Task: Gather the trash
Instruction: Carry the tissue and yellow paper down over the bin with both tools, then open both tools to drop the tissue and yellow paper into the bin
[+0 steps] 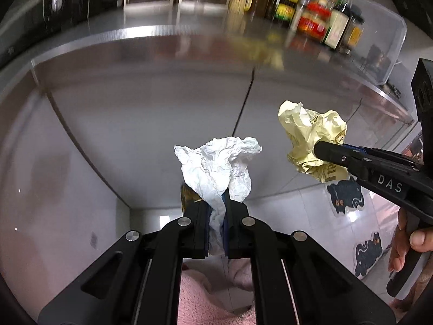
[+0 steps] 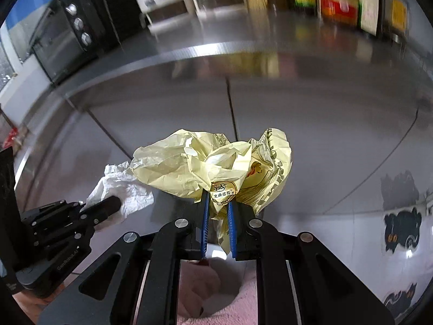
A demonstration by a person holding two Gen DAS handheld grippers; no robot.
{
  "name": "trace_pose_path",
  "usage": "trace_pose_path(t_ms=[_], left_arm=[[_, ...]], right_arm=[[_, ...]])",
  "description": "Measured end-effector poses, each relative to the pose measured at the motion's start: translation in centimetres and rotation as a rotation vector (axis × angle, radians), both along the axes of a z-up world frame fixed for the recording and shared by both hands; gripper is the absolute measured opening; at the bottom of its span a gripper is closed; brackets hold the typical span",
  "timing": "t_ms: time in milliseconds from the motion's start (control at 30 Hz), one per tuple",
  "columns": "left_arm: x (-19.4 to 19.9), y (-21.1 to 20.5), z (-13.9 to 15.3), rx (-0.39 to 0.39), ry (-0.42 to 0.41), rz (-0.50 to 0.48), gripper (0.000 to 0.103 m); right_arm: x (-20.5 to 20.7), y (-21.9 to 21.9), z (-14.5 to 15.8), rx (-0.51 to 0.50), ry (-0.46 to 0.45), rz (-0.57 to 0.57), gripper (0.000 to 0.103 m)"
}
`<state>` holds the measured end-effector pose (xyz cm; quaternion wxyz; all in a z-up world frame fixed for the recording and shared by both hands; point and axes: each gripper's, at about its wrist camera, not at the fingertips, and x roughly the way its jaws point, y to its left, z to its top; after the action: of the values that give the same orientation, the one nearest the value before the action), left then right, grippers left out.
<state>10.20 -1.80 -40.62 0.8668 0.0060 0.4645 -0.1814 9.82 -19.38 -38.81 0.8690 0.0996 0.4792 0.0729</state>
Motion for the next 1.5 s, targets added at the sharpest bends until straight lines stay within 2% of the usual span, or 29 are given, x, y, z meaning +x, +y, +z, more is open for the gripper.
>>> trace_pose_path(t_ms=[333, 600, 800, 1000, 1067, 1133, 1167, 1200, 1233, 1300, 1367, 1433, 1500], left_arm=[[3.6, -1.5, -11.5, 0.026, 0.201, -0.006, 0.006], [7.0, -2.1, -18.5, 0.05, 0.317, -0.007, 0.006], [9.3, -3.1, -22.1, 0.059, 0.378, -0.01, 0.006], [10.9, -3.4, -23.6, 0.046, 0.403, -0.018, 0.009], [10.6, -3.2, -23.8, 0.051, 0.402, -0.014, 0.013], [11.0, -3.2, -24.1, 0.055, 0.408, -0.009, 0.016], [10.9, -3.2, -24.1, 0.055, 0.411, -0.005, 0.019], [10.9, -3.1, -24.2, 0.055, 0.414, -0.002, 0.02], [11.0, -3.0, -24.2, 0.055, 0.416, -0.002, 0.024], [11.0, -3.2, -24.1, 0.061, 0.431, -0.001, 0.028], [10.9, -3.5, -24.0, 0.066, 0.428, -0.002, 0.037], [10.6, -3.5, -23.7, 0.069, 0.422, 0.001, 0.044], [10.3, -3.6, -22.9, 0.076, 0.409, 0.005, 0.052]], right_arm=[[2.7, -0.7, -12.2, 0.048, 0.18, -0.046, 0.014], [6.1, -0.3, -18.7, 0.084, 0.262, -0.056, 0.014], [8.9, 0.5, -22.4, 0.091, 0.346, -0.044, 0.014], [10.4, 1.1, -24.8, 0.111, 0.394, -0.038, 0.017], [10.7, 0.9, -25.3, 0.108, 0.401, -0.044, 0.017], [11.0, 0.5, -25.6, 0.106, 0.408, -0.057, 0.023], [11.2, 0.4, -25.8, 0.104, 0.412, -0.066, 0.031], [11.3, 0.4, -25.8, 0.107, 0.415, -0.072, 0.044], [11.4, 0.3, -25.7, 0.112, 0.416, -0.076, 0.049], [11.2, 0.2, -25.3, 0.11, 0.41, -0.081, 0.051], [11.2, 0.1, -25.0, 0.106, 0.405, -0.086, 0.051], [11.3, -0.1, -24.5, 0.104, 0.401, -0.091, 0.056], [11.1, -0.1, -23.6, 0.083, 0.383, -0.093, 0.073]])
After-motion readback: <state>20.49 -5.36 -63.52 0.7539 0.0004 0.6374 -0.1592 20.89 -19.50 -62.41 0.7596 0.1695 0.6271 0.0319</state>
